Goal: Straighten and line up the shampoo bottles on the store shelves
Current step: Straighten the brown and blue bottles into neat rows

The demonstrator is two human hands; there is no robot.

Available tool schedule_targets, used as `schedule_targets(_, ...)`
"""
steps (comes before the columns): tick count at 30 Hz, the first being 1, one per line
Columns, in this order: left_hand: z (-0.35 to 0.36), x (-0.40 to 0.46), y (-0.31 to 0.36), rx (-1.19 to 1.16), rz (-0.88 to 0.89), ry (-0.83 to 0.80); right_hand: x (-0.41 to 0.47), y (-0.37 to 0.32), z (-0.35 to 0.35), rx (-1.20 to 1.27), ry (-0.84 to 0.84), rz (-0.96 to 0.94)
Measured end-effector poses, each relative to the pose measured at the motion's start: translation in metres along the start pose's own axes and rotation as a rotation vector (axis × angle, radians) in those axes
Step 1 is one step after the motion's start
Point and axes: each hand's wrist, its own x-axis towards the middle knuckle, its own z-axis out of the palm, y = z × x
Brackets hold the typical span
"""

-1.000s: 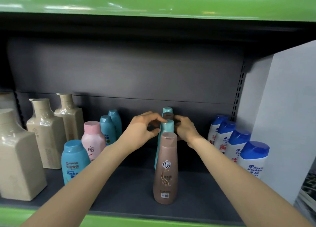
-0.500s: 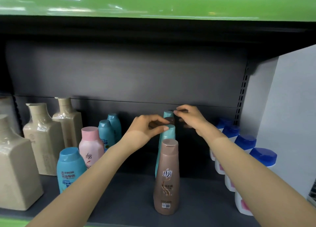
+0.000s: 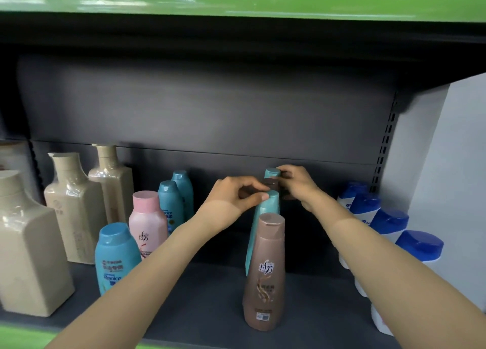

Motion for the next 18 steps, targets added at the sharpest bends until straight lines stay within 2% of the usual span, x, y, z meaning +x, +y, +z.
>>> schedule_targets(5, -0.003, -0.005, 0.009, -0.019, -0.027, 0.029, -0.013, -0.008, -0.014, 0.002, 0.116, -0.064)
schedule_targets(8, -0.007, -0.008, 0.014, -0.016, -0.029, 0.111, -0.033, -0.019, -0.025, -0.003, 0.225, -0.103)
schedule_targets(13, -0.013, -0.016, 0.045, -0.070, 0.060, 0.210, -0.075, -0.049, -0.048, -0.127, 0.373, -0.216)
schedule_targets(18, -0.001, -0.038, 0.083, -0.139, 0.172, 0.155, -0.126, -0.072, -0.063, -0.120, 0.327, -0.285)
